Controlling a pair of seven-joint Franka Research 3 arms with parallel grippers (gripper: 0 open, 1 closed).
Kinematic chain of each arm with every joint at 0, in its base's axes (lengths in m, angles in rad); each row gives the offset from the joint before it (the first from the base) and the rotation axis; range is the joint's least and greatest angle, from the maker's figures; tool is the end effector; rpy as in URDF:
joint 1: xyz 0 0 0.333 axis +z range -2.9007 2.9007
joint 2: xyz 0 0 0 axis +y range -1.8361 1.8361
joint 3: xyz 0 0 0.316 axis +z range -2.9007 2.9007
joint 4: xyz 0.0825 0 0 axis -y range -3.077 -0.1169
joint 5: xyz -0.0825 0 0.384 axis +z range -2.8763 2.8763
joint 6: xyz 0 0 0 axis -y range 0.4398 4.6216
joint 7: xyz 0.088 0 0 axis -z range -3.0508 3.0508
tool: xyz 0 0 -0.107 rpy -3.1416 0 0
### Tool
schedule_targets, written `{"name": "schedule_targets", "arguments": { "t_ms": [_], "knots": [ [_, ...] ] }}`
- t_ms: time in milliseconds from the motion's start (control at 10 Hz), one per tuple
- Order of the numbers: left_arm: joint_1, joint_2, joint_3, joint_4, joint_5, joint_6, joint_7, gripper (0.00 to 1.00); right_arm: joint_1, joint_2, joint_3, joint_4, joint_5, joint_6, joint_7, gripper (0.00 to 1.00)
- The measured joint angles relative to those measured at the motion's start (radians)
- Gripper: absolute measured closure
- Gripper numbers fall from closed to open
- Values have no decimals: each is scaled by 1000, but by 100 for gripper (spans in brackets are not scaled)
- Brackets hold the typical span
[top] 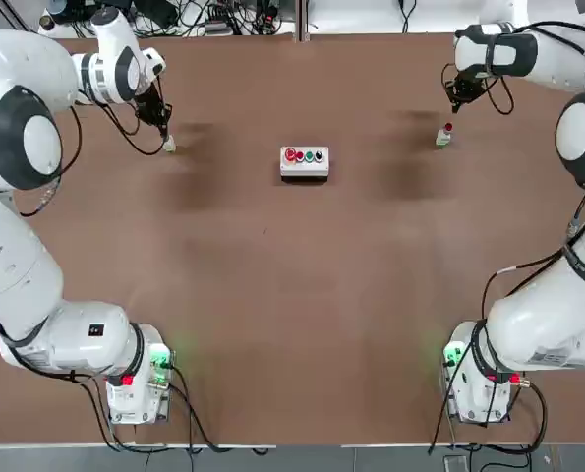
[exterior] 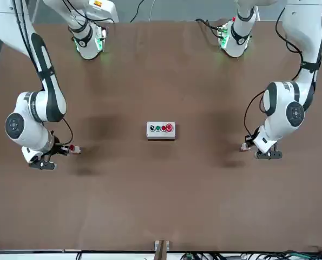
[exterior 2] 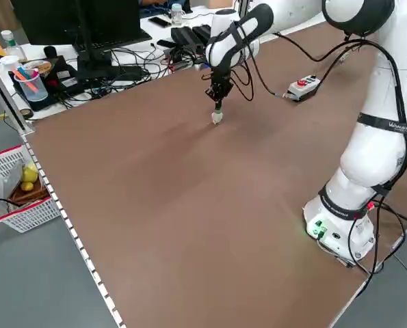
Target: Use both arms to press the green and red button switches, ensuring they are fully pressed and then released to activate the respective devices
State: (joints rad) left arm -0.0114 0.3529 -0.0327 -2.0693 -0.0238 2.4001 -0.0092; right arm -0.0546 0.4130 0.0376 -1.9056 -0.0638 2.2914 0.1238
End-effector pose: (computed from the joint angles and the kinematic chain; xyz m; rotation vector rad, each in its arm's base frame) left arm 0.5868 -0.0257 0.2577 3.1147 -0.0238 -0.0354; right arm 0.6250 -0.0132 0.2795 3.1038 -0.1569 -0.0387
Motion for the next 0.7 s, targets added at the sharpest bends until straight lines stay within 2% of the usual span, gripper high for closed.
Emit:
{"name": "schedule_targets", "arguments": {
  "t_ms": [700],
  "knots": [
    [0,4,0,-9,0,20,-5,99,2,18,3,0,0,27,0,99]
  ]
}}
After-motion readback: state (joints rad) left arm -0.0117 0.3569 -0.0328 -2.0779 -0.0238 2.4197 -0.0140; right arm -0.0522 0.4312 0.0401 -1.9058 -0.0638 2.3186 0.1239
